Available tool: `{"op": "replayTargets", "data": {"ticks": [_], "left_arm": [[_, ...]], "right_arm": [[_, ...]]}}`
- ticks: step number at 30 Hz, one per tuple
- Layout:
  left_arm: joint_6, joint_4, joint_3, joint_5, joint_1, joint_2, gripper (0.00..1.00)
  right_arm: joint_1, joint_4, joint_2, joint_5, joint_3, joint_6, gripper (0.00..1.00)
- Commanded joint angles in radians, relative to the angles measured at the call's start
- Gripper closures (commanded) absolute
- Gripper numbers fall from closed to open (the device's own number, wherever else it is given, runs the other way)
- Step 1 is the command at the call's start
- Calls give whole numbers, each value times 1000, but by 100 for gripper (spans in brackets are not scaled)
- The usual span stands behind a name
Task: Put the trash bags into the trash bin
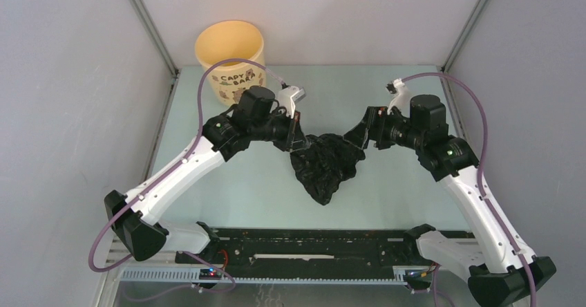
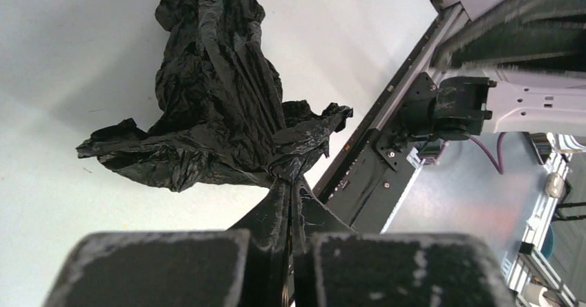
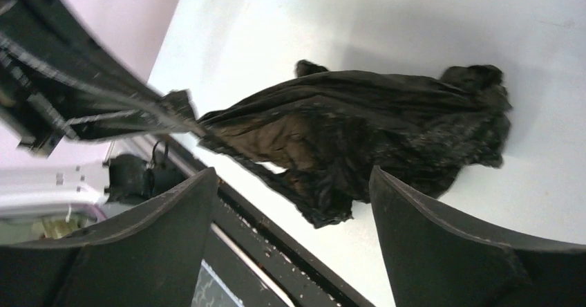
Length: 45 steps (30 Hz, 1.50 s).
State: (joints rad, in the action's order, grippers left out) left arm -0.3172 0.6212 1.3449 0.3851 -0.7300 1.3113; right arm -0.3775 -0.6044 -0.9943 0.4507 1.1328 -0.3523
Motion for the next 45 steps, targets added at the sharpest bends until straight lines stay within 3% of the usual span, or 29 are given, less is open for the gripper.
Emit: {"op": "replayTargets", "data": {"ticks": [1, 7, 12, 19, 20, 23, 24, 28, 30, 33, 38, 41, 45], "left_arm": [[-27, -36, 48, 52, 2, -20, 100], [-45, -49, 38, 66, 0, -41, 100], [-49, -48, 37, 79, -2, -48, 100], [-24, -14, 68, 77, -1, -40, 100], [-22, -10, 73, 78, -1, -36, 100], [-21, 2, 95, 80, 0, -23, 98], [-22, 9, 103, 67, 2, -24, 88], [-54, -41, 45, 3, 54, -93, 32], [-109, -105, -48, -6, 107, -148, 18], [-205, -182, -198, 9, 197, -225, 10], [-390, -304, -457, 50, 314, -327, 8], [-484, -384, -580, 88, 368, -364, 10], [-593, -522, -702, 135, 422, -388, 11]], "right_arm": [[-89, 82, -39, 109, -3, 74, 15], [-220, 87, -79, 51, -3, 139, 22], [-244, 112, -115, 22, -4, 132, 37], [-247, 153, -149, -45, -3, 113, 40], [-246, 154, -153, -36, -3, 111, 46], [-239, 154, -169, 12, -4, 73, 94], [-232, 148, -169, 21, -4, 51, 100], [-162, 107, -138, 74, -8, -31, 100], [-110, 81, -129, 152, -8, -75, 100], [-38, 29, -130, 252, -8, -133, 100], [62, 63, -145, 457, -8, -251, 100], [114, 200, -153, 539, -8, -435, 100], [123, 510, -198, 571, -8, -763, 100]]}}
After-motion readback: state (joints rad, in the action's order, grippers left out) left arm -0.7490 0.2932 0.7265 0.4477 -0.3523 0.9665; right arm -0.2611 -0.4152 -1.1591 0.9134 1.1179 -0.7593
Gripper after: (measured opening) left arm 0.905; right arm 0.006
